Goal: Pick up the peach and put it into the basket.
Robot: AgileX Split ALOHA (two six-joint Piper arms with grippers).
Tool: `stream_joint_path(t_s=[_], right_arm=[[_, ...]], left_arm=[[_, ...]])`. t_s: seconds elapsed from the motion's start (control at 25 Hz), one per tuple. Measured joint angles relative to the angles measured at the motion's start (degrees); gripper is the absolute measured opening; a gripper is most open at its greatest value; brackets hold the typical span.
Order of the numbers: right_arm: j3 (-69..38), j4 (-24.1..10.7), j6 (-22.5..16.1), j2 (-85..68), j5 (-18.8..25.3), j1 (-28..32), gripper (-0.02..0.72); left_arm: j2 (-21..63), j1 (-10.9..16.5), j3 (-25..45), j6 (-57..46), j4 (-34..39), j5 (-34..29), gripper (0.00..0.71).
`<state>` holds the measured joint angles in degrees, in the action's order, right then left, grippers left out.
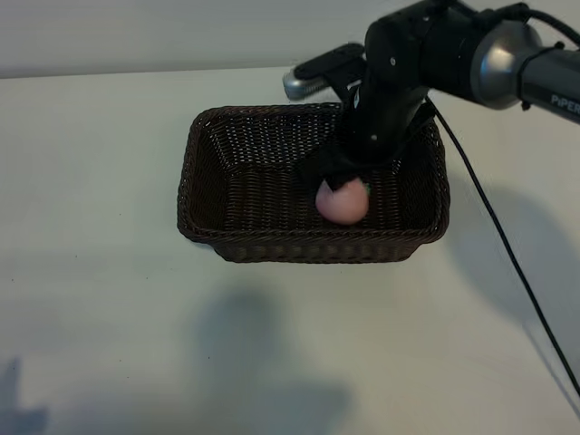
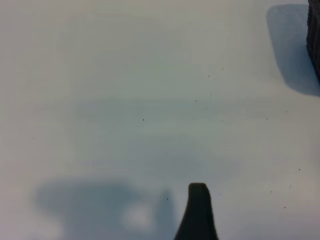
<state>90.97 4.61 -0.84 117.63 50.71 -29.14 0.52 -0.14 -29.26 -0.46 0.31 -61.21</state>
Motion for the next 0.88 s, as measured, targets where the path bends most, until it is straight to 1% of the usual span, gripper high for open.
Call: stream_joint_path(t_s=[0.08,0.24,0.4,0.44,0.52,0.68,0.88], right_arm=[[2.6,0.1,0.1,-0.8,1.9,0.0,0.521],[9.1,-0.1,0.1,-2.4,7.7,0.0,0.511],[14.3,-3.2,0.1,-2.8,13.3,0.2,0.500],[15.1,-3.9,0.1,-2.8,14.1,0.5,0.499],[16.6,-4.2,0.0,-2.8,15.6,2.0,0.499],[17.2,-4.6,-0.1,-2.8,17.7,8.5,0.499],[17.2,-5.1,0.1,-2.8,18.9,19.4,0.499]], left_arm=[[0.0,0.0,0.0,0.0,0.0,0.0,0.593],[0.0,0.0,0.0,0.0,0.0,0.0,0.593],[0.0,0.0,0.0,0.0,0.0,0.0,0.593],[0.0,0.0,0.0,0.0,0.0,0.0,0.593],[0.0,0.0,0.0,0.0,0.0,0.0,0.593],[0.0,0.0,0.0,0.0,0.0,0.0,0.593],[0.0,0.0,0.0,0.0,0.0,0.0,0.593]])
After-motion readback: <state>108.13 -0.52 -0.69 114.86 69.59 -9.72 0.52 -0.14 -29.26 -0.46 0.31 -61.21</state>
